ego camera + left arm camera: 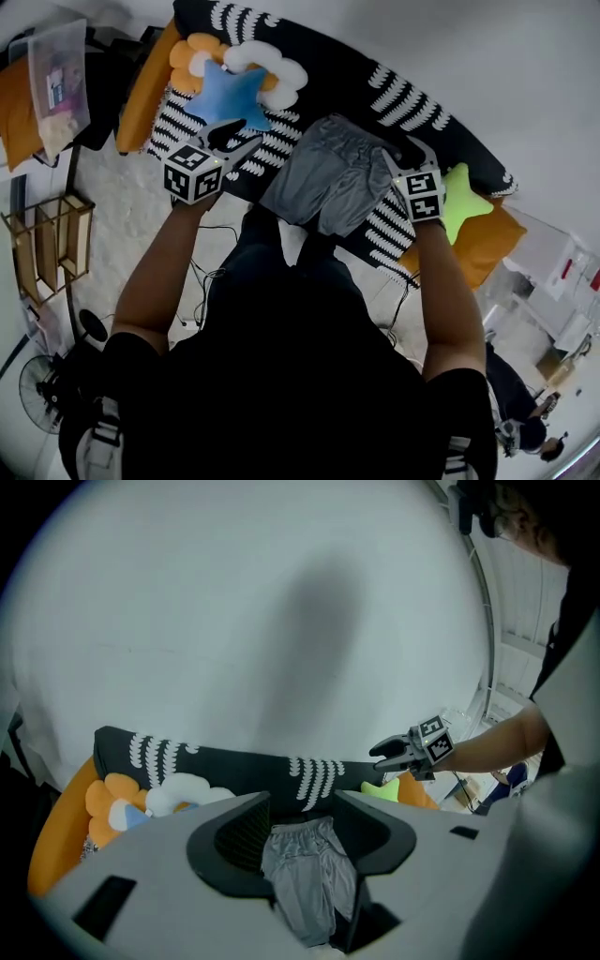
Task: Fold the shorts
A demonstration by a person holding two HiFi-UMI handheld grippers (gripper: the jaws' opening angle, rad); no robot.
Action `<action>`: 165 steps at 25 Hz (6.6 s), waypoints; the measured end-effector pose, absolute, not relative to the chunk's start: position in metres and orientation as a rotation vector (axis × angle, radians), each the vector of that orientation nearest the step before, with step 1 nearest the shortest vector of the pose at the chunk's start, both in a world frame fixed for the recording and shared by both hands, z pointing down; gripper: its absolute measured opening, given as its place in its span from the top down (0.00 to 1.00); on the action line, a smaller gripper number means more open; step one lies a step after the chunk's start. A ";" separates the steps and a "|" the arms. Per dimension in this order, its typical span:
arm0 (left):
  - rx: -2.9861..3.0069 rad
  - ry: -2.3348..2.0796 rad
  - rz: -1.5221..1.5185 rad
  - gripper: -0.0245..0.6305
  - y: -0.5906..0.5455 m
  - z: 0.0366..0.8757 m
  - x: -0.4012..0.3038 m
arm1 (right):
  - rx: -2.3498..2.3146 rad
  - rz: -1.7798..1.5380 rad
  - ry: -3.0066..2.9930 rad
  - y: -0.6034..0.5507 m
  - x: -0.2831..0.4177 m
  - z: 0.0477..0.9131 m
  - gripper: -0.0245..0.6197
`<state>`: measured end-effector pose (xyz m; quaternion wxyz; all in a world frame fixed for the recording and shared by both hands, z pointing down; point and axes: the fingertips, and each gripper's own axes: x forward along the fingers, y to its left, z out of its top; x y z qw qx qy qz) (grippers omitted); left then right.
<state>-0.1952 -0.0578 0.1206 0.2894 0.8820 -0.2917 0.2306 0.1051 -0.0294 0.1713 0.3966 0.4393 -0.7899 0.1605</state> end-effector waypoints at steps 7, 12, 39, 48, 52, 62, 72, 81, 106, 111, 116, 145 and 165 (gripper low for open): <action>2.256 -0.818 0.696 0.62 -0.055 0.201 -0.212 | 0.933 0.373 -1.995 -0.045 0.085 0.245 0.62; 2.169 -0.848 0.726 0.62 -0.046 0.258 -0.233 | 0.815 0.384 -1.983 -0.049 0.055 0.302 0.62; 1.942 -0.637 1.007 0.60 0.088 0.563 -0.240 | 0.410 0.146 -1.875 -0.111 0.020 0.539 0.64; 1.863 -0.525 1.003 0.58 0.134 0.622 -0.221 | 0.200 0.061 -1.790 -0.127 0.017 0.618 0.65; 1.840 -0.487 1.043 0.57 0.154 0.641 -0.210 | 0.147 0.034 -1.756 -0.126 0.020 0.647 0.66; 1.823 -0.484 1.115 0.58 0.177 0.682 -0.219 | 0.097 -0.028 -1.659 -0.121 0.017 0.696 0.74; 1.845 -0.524 1.148 0.82 0.167 0.674 -0.232 | 0.136 -0.068 -1.675 -0.130 0.018 0.694 0.90; 1.883 -0.448 1.178 0.93 0.175 0.654 -0.221 | 0.200 -0.069 -1.712 -0.137 0.025 0.672 0.91; 2.072 0.105 1.141 0.93 0.261 0.544 -0.033 | 0.318 -0.057 -1.827 -0.077 0.147 0.568 0.91; 2.077 0.195 1.131 0.93 0.291 0.538 0.000 | 0.346 -0.045 -1.843 -0.056 0.174 0.566 0.91; 2.085 0.255 1.123 0.93 0.313 0.535 0.037 | 0.368 -0.039 -1.845 -0.035 0.209 0.564 0.91; 2.030 0.343 1.175 0.81 0.391 0.604 0.121 | 0.426 0.148 -1.577 0.078 0.350 0.630 0.82; 2.237 0.134 1.093 0.67 0.211 0.575 0.125 | 0.823 0.519 -1.590 0.097 0.380 0.587 0.78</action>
